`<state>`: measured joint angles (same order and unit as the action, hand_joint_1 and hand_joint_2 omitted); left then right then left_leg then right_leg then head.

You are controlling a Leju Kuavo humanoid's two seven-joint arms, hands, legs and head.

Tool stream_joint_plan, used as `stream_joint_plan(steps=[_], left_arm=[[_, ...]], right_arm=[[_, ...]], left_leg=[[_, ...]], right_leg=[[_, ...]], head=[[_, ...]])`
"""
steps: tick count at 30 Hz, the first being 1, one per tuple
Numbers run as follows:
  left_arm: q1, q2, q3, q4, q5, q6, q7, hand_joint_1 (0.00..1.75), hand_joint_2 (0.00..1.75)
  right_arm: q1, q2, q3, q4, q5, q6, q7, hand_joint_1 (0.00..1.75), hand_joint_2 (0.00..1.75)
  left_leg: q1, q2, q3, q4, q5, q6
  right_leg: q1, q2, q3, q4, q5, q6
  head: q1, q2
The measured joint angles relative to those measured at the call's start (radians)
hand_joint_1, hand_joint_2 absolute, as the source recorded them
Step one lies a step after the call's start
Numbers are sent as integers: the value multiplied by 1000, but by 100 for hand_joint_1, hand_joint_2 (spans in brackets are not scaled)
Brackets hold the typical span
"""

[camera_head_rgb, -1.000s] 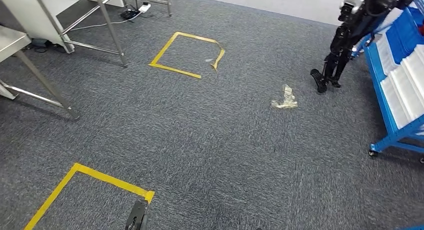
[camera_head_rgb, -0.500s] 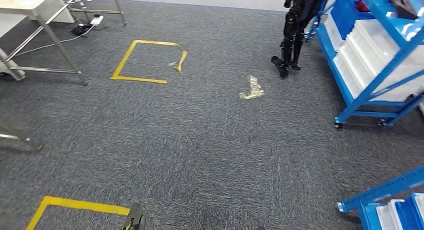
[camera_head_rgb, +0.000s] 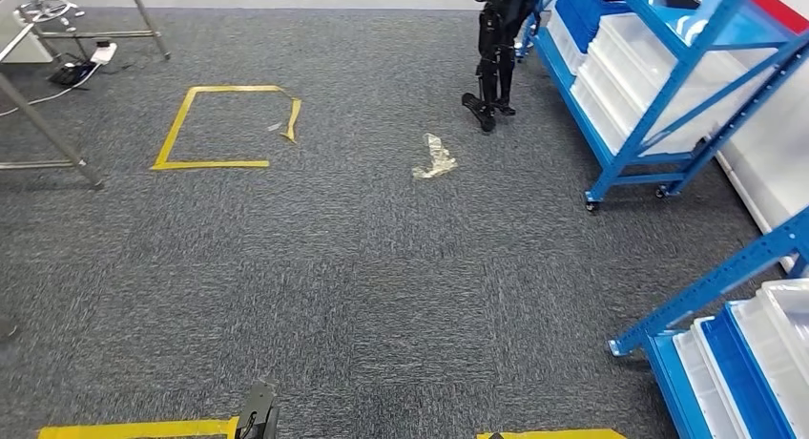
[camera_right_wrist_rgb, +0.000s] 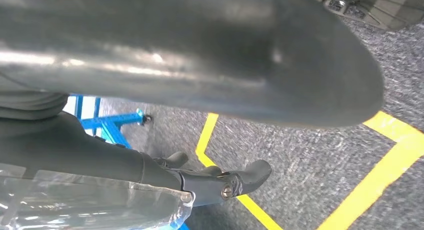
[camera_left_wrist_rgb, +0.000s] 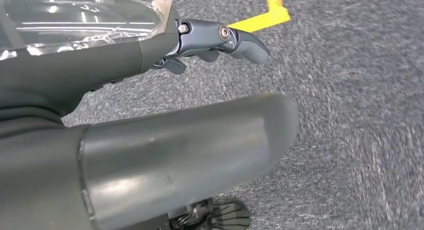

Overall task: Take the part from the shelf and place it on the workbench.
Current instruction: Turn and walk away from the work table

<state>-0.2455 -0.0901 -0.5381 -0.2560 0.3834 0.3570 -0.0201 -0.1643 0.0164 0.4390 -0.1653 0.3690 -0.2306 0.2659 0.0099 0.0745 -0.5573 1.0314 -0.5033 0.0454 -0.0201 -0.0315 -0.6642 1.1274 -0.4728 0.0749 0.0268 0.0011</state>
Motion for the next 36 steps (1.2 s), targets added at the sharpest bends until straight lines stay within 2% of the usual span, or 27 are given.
stream_joint_plan(steps=[1, 2, 3, 4, 5, 6, 8, 9, 10, 11, 12, 13, 14, 16, 18, 20, 21, 22, 24, 26, 27, 28, 29, 31, 33, 35, 36], left_arm=[[0, 0, 1, 0, -6, -2, 3, 0, 0], [0, 1, 2, 0, -11, -3, 8, 0, 0], [0, 1, 3, 0, -17, -4, 13, 0, 0], [1, 1, 3, 0, -22, -5, 18, 0, 0], [1, 1, 4, 0, -27, -6, 22, 0, 0], [1, 1, 5, -1, -30, -8, 23, 0, 0], [5, 2, 6, -1, -34, -10, 22, 0, 0], [9, 3, 7, -1, -35, -10, 22, 0, 0], [14, 5, 8, 0, -35, -10, 22, 0, 0], [18, 6, 10, 0, -35, -10, 23, 0, 0], [22, 6, 11, 0, -35, -10, 23, 0, 0], [23, 7, 13, 0, -35, -10, 23, 0, 0], [23, 8, 14, 0, -35, -10, 23, 0, 0], [22, 10, 17, 0, -36, -10, 24, 0, 0], [22, 10, 17, 0, -39, -11, 26, 0, 0], [20, 8, 18, 0, -44, -11, 28, 0, 0], [18, 7, 18, 0, -46, -10, 28, 0, 0], [16, 6, 19, 0, -48, -8, 27, 0, 0], [16, 5, 22, 0, -53, -2, 26, 0, 0], [20, 5, 28, 0, -60, 2, 26, 0, 0], [20, 5, 31, 0, -63, 4, 27, 0, 0], [20, 5, 34, 0, -65, 4, 27, 0, 0], [20, 4, 36, 0, -66, 3, 27, 0, 0], [20, 3, 42, 0, -69, 2, 27, 0, 0], [19, 3, 47, 0, -75, 1, 26, 0, 0], [18, 1, 54, -1, -85, -1, 26, 0, 0], [17, -1, 58, -2, -90, -2, 26, 0, 0]], right_arm=[[-2, 0, 0, 0, 0, 1, 0, 0, 0], [-4, 1, -1, 0, -1, 5, 0, 0, 0], [-4, 1, -1, 0, -2, 9, 0, 0, 0], [-1, 1, -2, 0, -3, 12, 1, 0, 0], [3, 2, -4, 0, -5, 14, 1, 0, 0], [7, 4, -5, 0, -6, 13, 2, 0, 0], [12, 6, -8, 0, -7, 11, 2, 0, 0], [13, 7, -8, 0, -7, 10, 2, 0, 0], [13, 8, -8, 0, -7, 10, 1, 0, 0], [15, 9, -8, 0, -7, 10, 1, 0, 0], [17, 10, -9, 0, -7, 10, 1, 0, 0], [19, 11, -9, 0, -7, 10, 1, 0, 0], [20, 11, -9, 0, -7, 10, 1, 0, 0], [20, 11, -9, 0, -7, 10, 1, 0, 0], [20, 11, -9, 0, -7, 11, 1, 0, 0], [23, 11, -9, 0, -8, 11, 1, 0, 0], [25, 11, -9, 0, -8, 11, 1, 0, 0], [26, 12, -9, 0, -9, 11, 1, 0, 0], [23, 15, -10, 0, -8, 11, 0, 0, 0], [21, 17, -11, 0, -6, 11, 0, 0, 0], [23, 17, -12, 0, -5, 11, 0, 0, 0], [25, 17, -14, 0, -5, 11, 0, 0, 0], [27, 16, -15, 0, -5, 11, 0, 0, 0], [26, 16, -16, 0, -4, 11, 0, 0, 0], [23, 18, -17, -1, -2, 11, 0, 0, 0], [23, 17, -17, -1, 0, 11, 0, 0, 0], [24, 16, -17, -1, 2, 11, 0, 0, 0]], left_leg=[[-2, 10, 3, 0, -3, -5], [-4, 18, 6, -1, -6, -11], [-6, 28, 10, -3, -9, -16], [-6, 37, 15, -5, -11, -22], [-4, 39, 18, -6, -14, -28], [-1, 25, 18, 1, -22, -33], [4, -31, -11, 70, -67, -40], [4, -57, -41, 133, -99, -42], [4, -70, -76, 201, -128, -43], [4, -75, -106, 253, -142, -44], [5, -78, -122, 272, -135, -45], [6, -79, -119, 253, -109, -45], [10, -85, -97, 197, -70, -46], [19, -127, -42, 69, -8, -47], [18, -152, -19, 15, 7, -41], [11, -132, -18, 11, 11, -25], [10, -122, -17, 7, 14, -16], [10, -110, -15, 2, 18, -9], [7, -82, -12, -4, 21, 1], [4, -52, -13, -4, 19, 5], [4, -38, -13, -4, 18, 5], [4, -25, -13, -3, 16, 5], [4, -13, -12, -3, 14, 2], [2, 8, -6, -2, 8, -8], [-2, 28, 3, -2, 0, -21], [0, 47, 13, -7, -4, -34], [4, 43, 16, -5, -9, -41]], right_leg=[[4, -22, 34, -59, 17, -4], [10, -37, 53, -93, 26, -12], [15, -42, 57, -102, 26, -21], [19, -32, 56, -105, 28, -28], [13, -19, 57, -108, 30, -35], [8, -8, 60, -111, 32, -42], [-4, 15, 66, -116, 36, -59], [-2, 28, 66, -116, 37, -64], [-1, 41, 66, -116, 37, -68], [1, 57, 67, -116, 37, -69], [2, 73, 68, -116, 37, -69], [2, 88, 69, -115, 36, -69], [2, 103, 71, -114, 36, -68], [4, 129, 69, -108, 34, -62], [6, 148, 61, -105, 34, -49], [5, 160, 50, -107, 37, -35], [4, 146, 44, -102, 36, -30], [5, 121, 31, -81, 26, -29], [6, 64, -19, 18, -19, -34], [5, 48, -80, 141, -65, -36], [3, 45, -94, 169, -71, -31], [0, 41, -87, 159, -63, -24], [-4, 33, -60, 110, -43, -15], [-5, -12, 19, -30, 2, -3], [2, -39, 60, -99, 22, -10], [9, -20, 60, -102, 23, -25], [5, -8, 62, -104, 24, -31]], head=[[-1, 0], [-2, 0], [-3, 0], [-3, 0], [-4, 0], [-6, 0], [-10, 0], [-12, 0], [-13, 0], [-13, 0], [-13, 0], [-13, 0], [-13, 0], [-13, 0], [-12, 0], [-12, 0], [-12, 0], [-10, 0], [-7, 0], [-5, 0], [-5, 0], [-5, 0], [-4, 0], [-3, 0], [-6, 0], [-10, 0], [-11, 0]])
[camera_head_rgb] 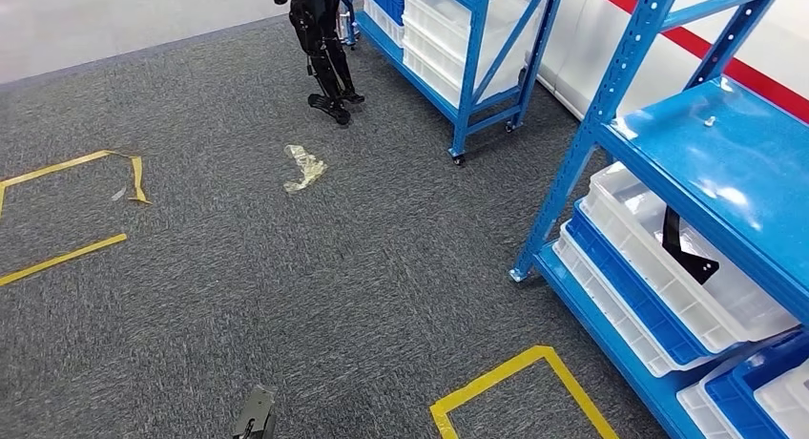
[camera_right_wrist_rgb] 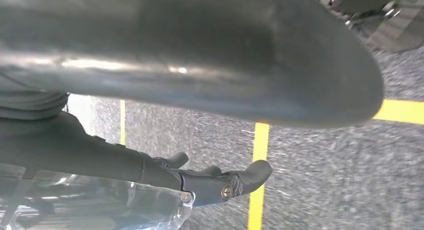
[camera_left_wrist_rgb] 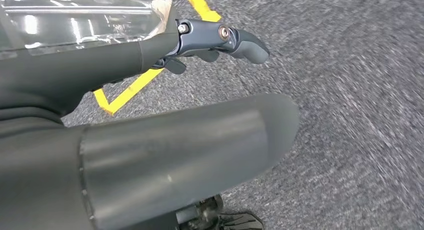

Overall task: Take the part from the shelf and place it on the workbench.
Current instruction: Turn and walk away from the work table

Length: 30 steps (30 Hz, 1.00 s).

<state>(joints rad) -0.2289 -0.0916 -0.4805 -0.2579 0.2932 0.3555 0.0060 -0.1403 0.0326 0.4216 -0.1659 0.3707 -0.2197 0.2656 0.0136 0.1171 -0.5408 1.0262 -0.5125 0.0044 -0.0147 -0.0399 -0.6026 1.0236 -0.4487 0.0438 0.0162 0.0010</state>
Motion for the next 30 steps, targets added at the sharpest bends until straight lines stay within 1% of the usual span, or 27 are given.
stream_joint_plan(steps=[1, 2, 3, 4, 5, 6, 7, 8, 10, 11, 12, 13, 14, 15, 17, 18, 19, 21, 22, 23, 24, 25, 26, 27, 28, 29, 30], left_arm=[[-1, -2, 4, -1, -5, -1, 0, 0, 0], [-1, -3, 8, -1, -8, -2, 0, 0, 0], [0, -2, 12, -1, -10, -2, 0, 0, 0], [3, -2, 14, -1, -10, -2, 0, 0, 0], [6, -1, 16, 0, -10, -3, 1, 0, 0], [9, 0, 18, 0, -10, -3, 1, 0, 0], [10, 0, 19, 1, -12, -3, 1, 0, 0], [10, 1, 20, 1, -14, -3, 1, 0, 0], [8, 2, 26, 1, -20, -4, 1, 0, 0], [6, 1, 29, 0, -23, -5, -1, 0, 0], [5, 0, 33, 0, -27, -8, -2, 0, 0], [3, -2, 37, -1, -33, -10, -4, 0, 0], [0, -4, 41, -2, -39, -13, -5, 0, 0], [-3, -6, 46, -5, -48, -16, -5, 0, 0], [-11, -10, 56, -8, -63, -21, -4, 0, 0], [-12, -12, 60, -9, -68, -22, -4, 0, 0], [-12, -13, 64, -9, -74, -24, -3, 0, 0], [-7, -13, 73, -9, -88, -24, 2, 0, 0], [-4, -13, 78, -9, -96, -23, 5, 0, 0], [-1, -13, 84, -9, -101, -22, 7, 0, 0], [2, -13, 88, -9, -104, -21, 7, 0, 0], [4, -13, 92, -9, -105, -21, 7, 0, 0], [6, -13, 96, -9, -106, -20, 7, 0, 0], [6, -12, 99, -9, -106, -20, 7, 0, 0], [6, -12, 103, -9, -106, -20, 7, 0, 0], [6, -13, 106, -9, -107, -19, 7, 0, 0], [5, -15, 108, -10, -107, -19, 7, 0, 0]], right_arm=[[1, -1, 0, 0, 1, 0, 0, 0, 0], [0, -2, 0, 0, 3, 0, 1, 0, 0], [-2, -2, 0, 0, 4, 0, 1, 0, 0], [-3, -2, 0, 0, 4, 0, 1, 0, 0], [-4, -2, 0, 0, 4, 0, 1, 0, 0], [-4, -1, 0, 0, 4, 1, 1, 0, 0], [-3, 0, 0, 0, 5, 2, 1, 0, 0], [-2, 0, 0, 0, 6, 2, 1, 0, 0], [-5, 0, 0, 0, 8, 3, 1, 0, 0], [-8, 0, 0, 0, 10, 2, 1, 0, 0], [-11, 0, 0, 0, 11, 0, 1, 0, 0], [-14, -1, -1, 0, 12, -2, 1, 0, 0], [-15, -2, -1, 0, 13, -4, 1, 0, 0], [-16, -5, -2, 0, 14, -6, 2, 0, 0], [-19, -8, -4, 0, 16, -10, 4, 0, 0], [-21, -9, -5, 0, 16, -11, 4, 0, 0], [-24, -9, -6, 0, 16, -12, 3, 0, 0], [-24, -9, -7, 0, 16, -12, 2, 0, 0], [-20, -9, -8, 0, 16, -11, 2, 0, 0], [-14, -9, -8, 0, 16, -11, 2, 0, 0], [-10, -9, -9, 0, 16, -11, 2, 0, 0], [-7, -8, -9, 0, 16, -11, 1, 0, 0], [-7, -8, -10, 0, 16, -11, 1, 0, 0], [-7, -6, -10, 0, 17, -11, 1, 0, 0], [-8, -6, -10, 0, 18, -11, 1, 0, 0], [-8, -5, -11, 0, 19, -10, 1, 0, 0], [-7, -5, -12, 0, 19, -10, 1, 0, 0]], left_leg=[[3, -21, -4, 15, -13, -5], [6, -51, -19, 50, -37, -9], [7, -85, -46, 107, -68, -11], [8, -107, -81, 177, -101, -11], [7, -116, -115, 240, -123, -10], [7, -120, -139, 280, -130, -10], [7, -121, -144, 279, -113, -8], [8, -124, -130, 239, -80, -6], [12, -156, -72, 102, -7, -3], [14, -172, -49, 51, 12, -2], [13, -184, -37, 23, 17, 0], [10, -184, -35, 16, 14, 3], [7, -173, -33, 14, 17, 10], [5, -163, -29, 10, 21, 18], [4, -140, -21, 0, 28, 35], [3, -128, -20, -3, 30, 40], [1, -114, -20, -4, 29, 43], [-1, -85, -20, -3, 27, 45], [-2, -72, -20, -3, 25, 45], [-2, -60, -18, -3, 22, 43], [-1, -49, -15, -3, 19, 40], [-2, -39, -11, -3, 16, 35], [-5, -29, -7, -3, 11, 29], [-7, -19, -2, -3, 7, 23], [-9, -10, 2, -4, 4, 17], [-10, 1, 8, -6, 1, 11], [-7, 5, 11, -7, -2, 5]], right_leg=[[-5, 11, 2, -2, 1, -9], [-11, 23, 6, -4, 2, -18], [-13, 35, 7, -5, 3, -25], [-11, 48, 8, -5, 2, -31], [-9, 62, 8, -5, 2, -33], [-6, 76, 8, -4, 2, -33], [-5, 91, 9, -4, 2, -33], [-5, 106, 11, -4, 2, -33], [-3, 134, 12, -1, 1, -30], [-1, 146, 10, 1, 1, -26], [0, 155, 7, 1, 2, -21], [0, 164, 3, 0, 4, -13], [-2, 174, -2, -4, 6, -6], [-4, 170, -6, -2, 7, 1], [-1, 122, -30, 37, -13, 6], [0, 90, -54, 85, -35, 3], [1, 67, -88, 150, -64, 1], [0, 53, -147, 264, -103, 2], [-2, 50, -153, 276, -102, 8], [-4, 44, -134, 240, -85, 17], [-5, 29, -96, 169, -58, 25], [-5, 5, -57, 98, -32, 29], [-2, -15, -26, 40, -11, 28], [1, -28, -9, 9, 0, 22], [5, -29, -6, 3, 3, 14], [8, -17, -5, 1, 4, 6], [4, -5, -4, 0, 5, -2]], head=[[-2, 0], [-4, 0], [-6, 0], [-7, 0], [-7, 0], [-7, 0], [-7, 0], [-7, 0], [-7, 0], [-7, 0], [-6, 0], [-6, 0], [-6, 0], [-6, 0], [-3, 0], [-1, 0], [1, 0], [3, 0], [3, 0], [4, 0], [4, 0], [4, 0], [4, 0], [3, 0], [3, 0], [2, 0], [2, 0]])
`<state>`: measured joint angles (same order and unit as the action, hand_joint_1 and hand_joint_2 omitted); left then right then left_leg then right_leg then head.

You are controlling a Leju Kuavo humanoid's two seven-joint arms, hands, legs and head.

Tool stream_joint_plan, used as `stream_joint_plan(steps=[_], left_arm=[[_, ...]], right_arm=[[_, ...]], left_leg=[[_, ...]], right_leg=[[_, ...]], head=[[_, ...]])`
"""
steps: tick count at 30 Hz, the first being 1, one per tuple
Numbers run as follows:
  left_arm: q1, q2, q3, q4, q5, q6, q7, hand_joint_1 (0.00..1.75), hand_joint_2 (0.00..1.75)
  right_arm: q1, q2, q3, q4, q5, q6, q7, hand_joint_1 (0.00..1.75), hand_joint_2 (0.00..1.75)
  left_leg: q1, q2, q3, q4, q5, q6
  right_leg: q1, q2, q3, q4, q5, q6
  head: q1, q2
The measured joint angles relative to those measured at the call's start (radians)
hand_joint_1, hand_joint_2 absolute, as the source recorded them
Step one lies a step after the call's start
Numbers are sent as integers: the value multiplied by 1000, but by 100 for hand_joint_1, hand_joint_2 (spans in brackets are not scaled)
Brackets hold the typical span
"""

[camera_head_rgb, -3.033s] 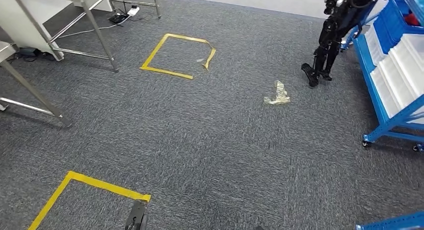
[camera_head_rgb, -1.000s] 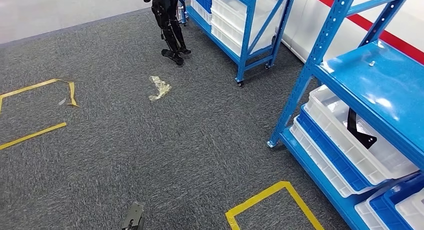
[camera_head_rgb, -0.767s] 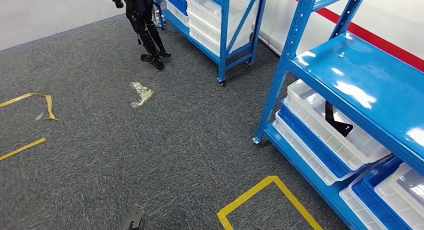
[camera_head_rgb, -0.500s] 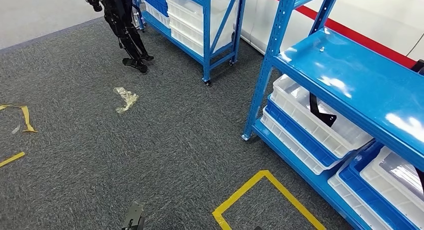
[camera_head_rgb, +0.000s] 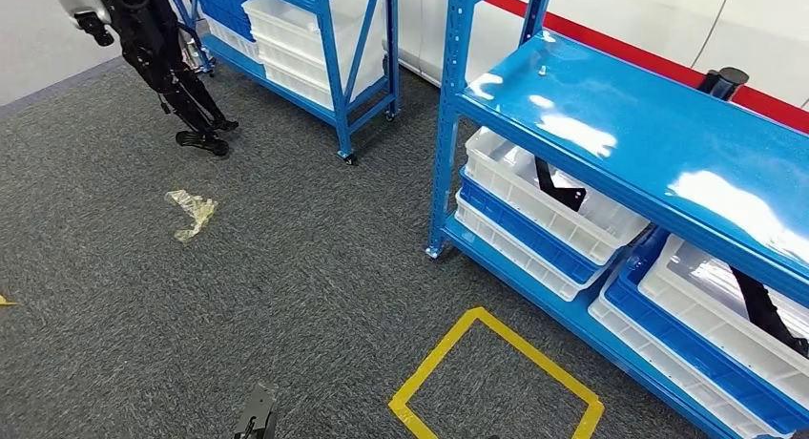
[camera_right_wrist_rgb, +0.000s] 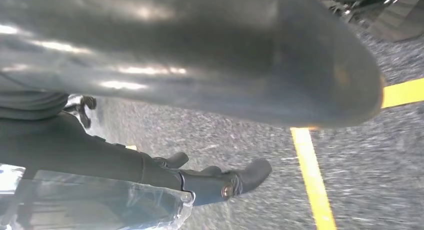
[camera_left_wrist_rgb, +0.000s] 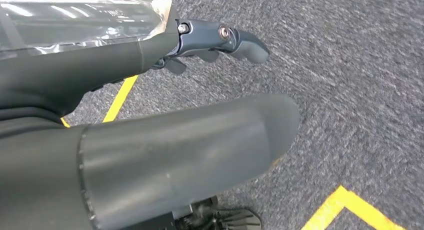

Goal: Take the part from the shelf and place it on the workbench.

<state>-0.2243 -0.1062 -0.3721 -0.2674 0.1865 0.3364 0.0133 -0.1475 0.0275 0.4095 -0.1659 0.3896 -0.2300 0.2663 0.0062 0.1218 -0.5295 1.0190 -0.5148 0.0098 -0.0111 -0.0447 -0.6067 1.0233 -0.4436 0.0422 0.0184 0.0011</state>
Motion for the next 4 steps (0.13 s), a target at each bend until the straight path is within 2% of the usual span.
stream_joint_plan(steps=[1, 2, 3, 4], left_arm=[[-1, -1, 2, 0, 0, 0, 0, 0, 0], [-2, -2, 5, -1, -1, 1, 0, 0, 0], [-1, -2, 7, -1, -2, 1, 0, 0, 0], [-1, -2, 8, -1, -2, 1, 0, 0, 0]], right_arm=[[1, 0, -1, 0, 0, 0, 0, 0, 0], [1, -1, -2, 0, 1, 1, 0, 0, 0], [-1, -1, -2, 0, 2, 1, 1, 0, 0], [-1, -1, -2, 0, 2, 2, 1, 0, 0]], left_leg=[[3, -12, 1, 5, -7, -6], [5, -38, -9, 31, -26, -11], [7, -71, -31, 80, -55, -15], [8, -93, -42, 106, -71, -16]], right_leg=[[-4, 11, 2, -2, 1, -7], [-9, 24, 3, -3, 2, -16], [-14, 36, 5, -5, 3, -24], [-13, 41, 5, -5, 3, -27]], head=[[-2, 0], [-3, 0], [-5, 0], [-6, 0]])
